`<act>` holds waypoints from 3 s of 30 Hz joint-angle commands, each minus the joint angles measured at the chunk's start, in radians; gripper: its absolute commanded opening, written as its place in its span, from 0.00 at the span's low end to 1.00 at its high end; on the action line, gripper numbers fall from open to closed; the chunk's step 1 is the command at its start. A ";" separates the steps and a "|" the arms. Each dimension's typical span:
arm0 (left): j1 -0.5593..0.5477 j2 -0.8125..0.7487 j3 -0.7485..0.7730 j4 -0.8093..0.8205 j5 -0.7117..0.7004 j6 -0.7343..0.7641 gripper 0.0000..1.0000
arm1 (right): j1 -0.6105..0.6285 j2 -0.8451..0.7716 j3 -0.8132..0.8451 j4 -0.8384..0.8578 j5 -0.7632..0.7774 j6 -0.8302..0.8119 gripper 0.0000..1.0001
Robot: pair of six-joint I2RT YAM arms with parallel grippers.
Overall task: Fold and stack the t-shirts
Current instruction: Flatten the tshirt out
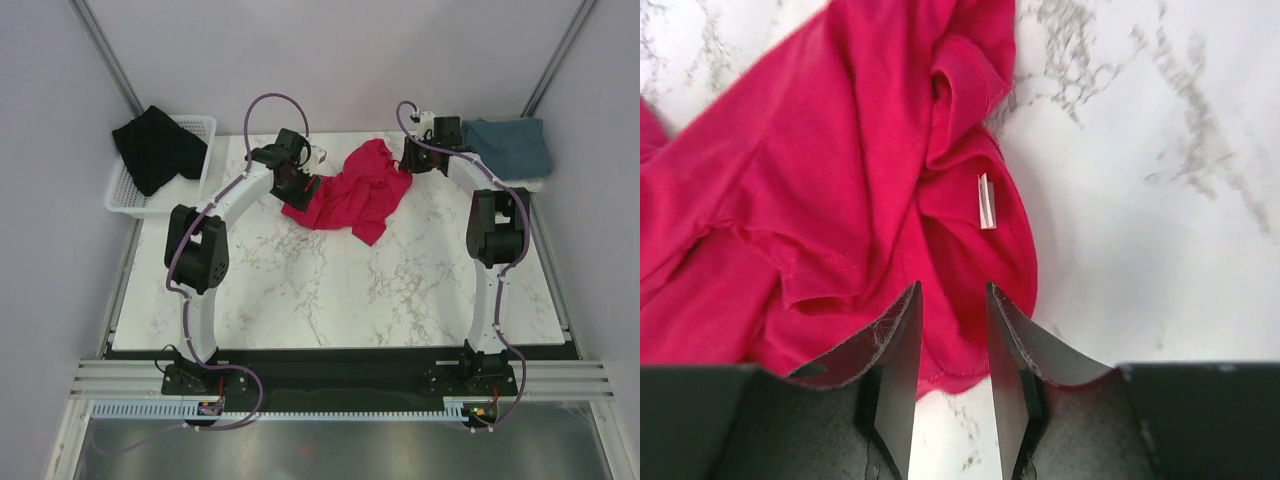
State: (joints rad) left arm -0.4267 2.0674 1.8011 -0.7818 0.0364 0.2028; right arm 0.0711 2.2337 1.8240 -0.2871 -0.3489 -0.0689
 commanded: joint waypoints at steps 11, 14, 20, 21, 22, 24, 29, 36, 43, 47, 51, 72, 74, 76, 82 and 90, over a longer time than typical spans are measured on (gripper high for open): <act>-0.032 -0.017 -0.060 0.006 -0.035 0.027 0.75 | 0.022 0.145 0.149 0.069 -0.145 0.116 0.41; -0.032 0.005 -0.043 0.007 -0.035 0.027 0.75 | 0.022 0.175 0.167 0.078 -0.142 0.122 0.41; -0.044 0.022 -0.040 0.007 -0.070 0.033 0.75 | 0.029 0.231 0.205 0.101 -0.137 0.138 0.43; -0.049 0.025 -0.040 0.006 -0.072 0.035 0.75 | 0.029 0.236 0.210 0.103 -0.137 0.135 0.43; -0.050 0.023 -0.039 0.006 -0.073 0.037 0.75 | 0.029 0.244 0.218 0.101 -0.136 0.136 0.43; -0.057 0.026 -0.039 0.007 -0.079 0.040 0.75 | 0.029 0.253 0.224 0.109 -0.134 0.141 0.44; -0.067 0.039 -0.037 0.007 -0.090 0.041 0.75 | 0.030 0.276 0.256 0.118 -0.131 0.139 0.43; -0.080 0.057 -0.016 0.007 -0.092 0.040 0.75 | 0.032 0.265 0.238 0.124 -0.145 0.142 0.37; -0.086 0.062 -0.012 0.007 -0.098 0.037 0.75 | 0.039 0.271 0.241 0.141 -0.142 0.138 0.30; -0.087 0.056 -0.022 0.007 -0.102 0.038 0.75 | 0.042 0.270 0.239 0.146 -0.145 0.136 0.16; -0.089 0.054 -0.025 0.009 -0.109 0.038 0.75 | 0.044 0.259 0.238 0.147 -0.144 0.139 0.00; -0.041 0.217 0.268 0.104 -0.276 0.100 0.71 | 0.035 0.023 0.077 0.114 -0.116 0.116 0.02; -0.047 0.205 0.282 0.099 -0.267 0.093 0.70 | 0.035 0.017 0.070 0.109 -0.110 0.112 0.02; -0.061 0.180 0.288 0.098 -0.267 0.090 0.67 | 0.035 0.012 0.063 0.108 -0.105 0.110 0.02; -0.107 0.128 0.320 0.105 -0.280 0.075 0.67 | 0.038 -0.009 0.047 0.114 -0.105 0.129 0.00; -0.130 0.217 0.330 0.098 -0.251 0.070 0.70 | 0.036 -0.034 0.032 0.112 -0.101 0.127 0.00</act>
State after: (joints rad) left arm -0.5629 2.2646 2.0903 -0.7006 -0.2241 0.2810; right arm 0.1074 2.2807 1.8671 -0.1955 -0.4469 0.0566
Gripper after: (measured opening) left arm 0.701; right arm 0.009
